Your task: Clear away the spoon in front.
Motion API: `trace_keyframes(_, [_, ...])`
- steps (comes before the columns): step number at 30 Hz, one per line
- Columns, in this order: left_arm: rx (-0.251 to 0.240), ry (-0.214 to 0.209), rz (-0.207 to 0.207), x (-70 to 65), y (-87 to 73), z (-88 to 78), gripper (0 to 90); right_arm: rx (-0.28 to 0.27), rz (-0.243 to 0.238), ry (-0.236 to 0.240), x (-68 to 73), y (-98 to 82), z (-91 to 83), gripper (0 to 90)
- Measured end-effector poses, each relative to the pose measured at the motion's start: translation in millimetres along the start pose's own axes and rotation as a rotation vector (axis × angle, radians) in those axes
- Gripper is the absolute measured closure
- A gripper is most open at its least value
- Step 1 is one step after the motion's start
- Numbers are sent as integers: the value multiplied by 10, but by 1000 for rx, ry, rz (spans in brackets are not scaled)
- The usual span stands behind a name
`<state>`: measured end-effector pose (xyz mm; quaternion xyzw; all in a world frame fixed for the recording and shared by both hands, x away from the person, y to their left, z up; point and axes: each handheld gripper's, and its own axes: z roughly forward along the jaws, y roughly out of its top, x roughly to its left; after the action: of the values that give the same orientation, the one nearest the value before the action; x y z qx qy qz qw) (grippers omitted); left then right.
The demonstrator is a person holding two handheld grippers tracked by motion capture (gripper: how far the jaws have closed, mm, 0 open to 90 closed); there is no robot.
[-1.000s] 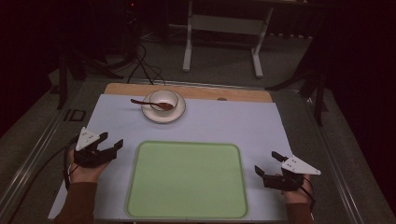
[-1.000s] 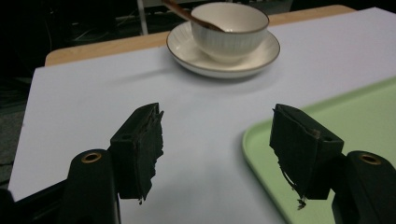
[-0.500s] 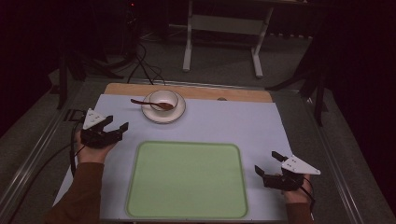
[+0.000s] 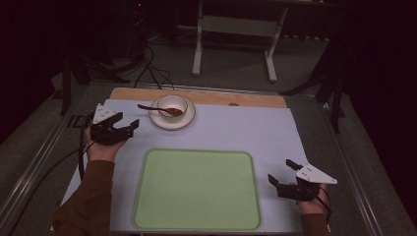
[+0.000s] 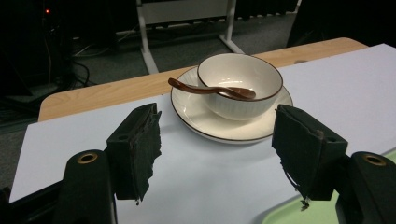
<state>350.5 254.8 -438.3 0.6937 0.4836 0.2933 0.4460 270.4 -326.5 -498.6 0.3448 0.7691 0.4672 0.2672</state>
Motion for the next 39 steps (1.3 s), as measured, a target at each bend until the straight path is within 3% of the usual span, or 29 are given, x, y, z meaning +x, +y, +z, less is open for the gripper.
trace_keyframes(39, [60,25,-37,167,254,632,339,4,-4,3,-3,1,6,125])
